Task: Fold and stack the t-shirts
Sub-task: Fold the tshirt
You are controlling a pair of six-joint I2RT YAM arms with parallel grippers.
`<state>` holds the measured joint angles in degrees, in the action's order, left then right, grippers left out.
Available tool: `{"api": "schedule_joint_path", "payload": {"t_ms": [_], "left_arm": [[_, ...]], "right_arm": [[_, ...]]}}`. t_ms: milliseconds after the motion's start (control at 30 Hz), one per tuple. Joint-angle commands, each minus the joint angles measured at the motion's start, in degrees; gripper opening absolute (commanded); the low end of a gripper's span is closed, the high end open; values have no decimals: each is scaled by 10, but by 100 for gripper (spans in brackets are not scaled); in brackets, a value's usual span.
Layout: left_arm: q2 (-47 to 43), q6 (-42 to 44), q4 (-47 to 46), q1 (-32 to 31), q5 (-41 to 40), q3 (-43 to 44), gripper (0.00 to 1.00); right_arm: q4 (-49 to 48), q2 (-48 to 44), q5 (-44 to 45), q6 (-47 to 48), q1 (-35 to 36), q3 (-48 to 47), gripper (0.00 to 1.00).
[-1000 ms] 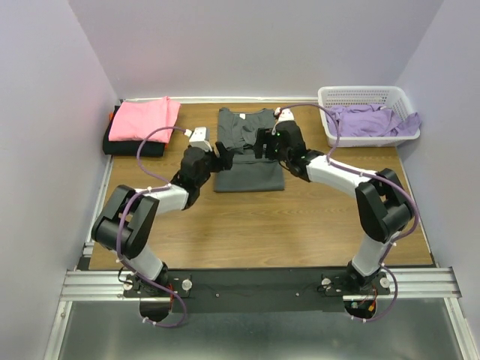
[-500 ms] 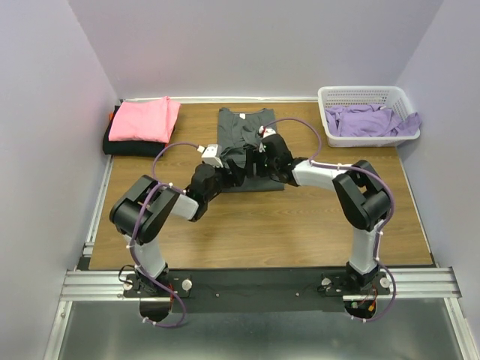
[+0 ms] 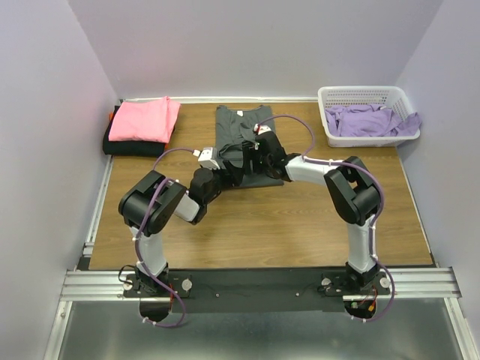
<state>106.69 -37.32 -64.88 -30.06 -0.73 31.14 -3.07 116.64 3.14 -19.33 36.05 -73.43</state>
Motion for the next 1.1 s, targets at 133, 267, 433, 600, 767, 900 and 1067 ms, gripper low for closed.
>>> {"api": "schedule_joint_path", "payload": {"t_ms": [133, 267, 433, 600, 767, 900, 1067], "left_arm": [[28, -15, -3, -14, 21, -29, 80], [11, -4, -6, -14, 12, -47, 80], [5, 13, 5, -14, -1, -52, 80], [-25, 34, 19, -22, -8, -45, 80], [-48, 53, 49, -49, -24, -13, 80], [-37, 60, 56, -67, -30, 17, 80], [-2, 61, 45, -72, -23, 31, 80]], "right_arm": [[5, -9, 68, -10, 4, -7, 80], [5, -47, 78, -11, 3, 19, 81], [5, -86, 79, -14, 3, 43, 81], [5, -102, 73, -8, 3, 40, 81], [7, -79, 40, -5, 4, 13, 81], [13, -55, 22, -8, 4, -6, 81], [19, -13, -4, -11, 4, -32, 81]]}}
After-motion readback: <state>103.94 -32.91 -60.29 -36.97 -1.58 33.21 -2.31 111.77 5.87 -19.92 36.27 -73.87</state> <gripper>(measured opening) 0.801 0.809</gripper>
